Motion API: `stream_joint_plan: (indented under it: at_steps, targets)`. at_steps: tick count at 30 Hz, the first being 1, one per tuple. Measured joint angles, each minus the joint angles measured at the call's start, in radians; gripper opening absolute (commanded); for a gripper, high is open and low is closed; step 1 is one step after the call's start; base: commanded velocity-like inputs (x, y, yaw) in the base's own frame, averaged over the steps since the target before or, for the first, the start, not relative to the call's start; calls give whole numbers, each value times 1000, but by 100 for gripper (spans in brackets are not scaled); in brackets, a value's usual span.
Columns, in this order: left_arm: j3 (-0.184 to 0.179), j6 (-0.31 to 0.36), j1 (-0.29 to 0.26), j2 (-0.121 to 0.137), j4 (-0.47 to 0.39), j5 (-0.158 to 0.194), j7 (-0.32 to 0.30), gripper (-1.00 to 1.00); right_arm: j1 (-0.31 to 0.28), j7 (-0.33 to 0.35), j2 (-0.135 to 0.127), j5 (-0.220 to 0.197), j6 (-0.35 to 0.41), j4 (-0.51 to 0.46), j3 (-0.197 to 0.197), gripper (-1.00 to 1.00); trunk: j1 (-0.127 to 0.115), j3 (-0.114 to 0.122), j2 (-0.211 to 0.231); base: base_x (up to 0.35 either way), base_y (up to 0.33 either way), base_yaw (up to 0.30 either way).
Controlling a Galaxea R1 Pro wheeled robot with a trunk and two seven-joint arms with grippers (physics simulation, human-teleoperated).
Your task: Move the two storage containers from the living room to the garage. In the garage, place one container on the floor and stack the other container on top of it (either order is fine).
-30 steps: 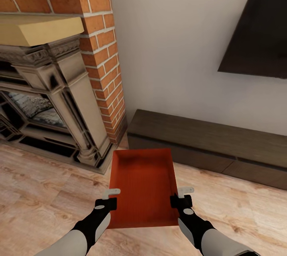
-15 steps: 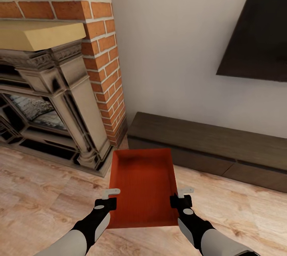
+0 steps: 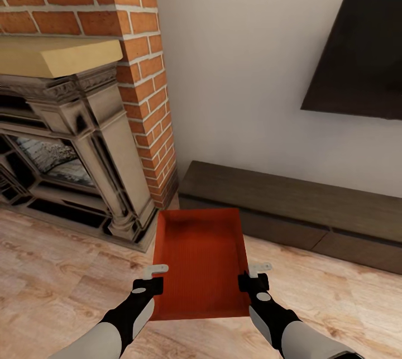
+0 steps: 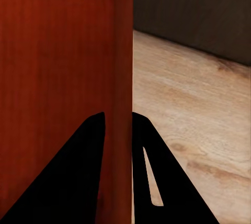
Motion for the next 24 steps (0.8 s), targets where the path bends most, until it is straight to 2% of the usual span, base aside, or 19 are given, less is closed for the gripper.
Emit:
stream_joint_plan:
  at_steps: [16,24]
  targets:
    - [-1,0,0,0,1,4,1,-100,0,0,0,4,3,-1,-2,-100,0,26,0,0,0,0]
    - [-1,0,0,1,1,3,0,-100,0,0,1,4,3,-1,-2,-100,0,38,0,0,0,-59]
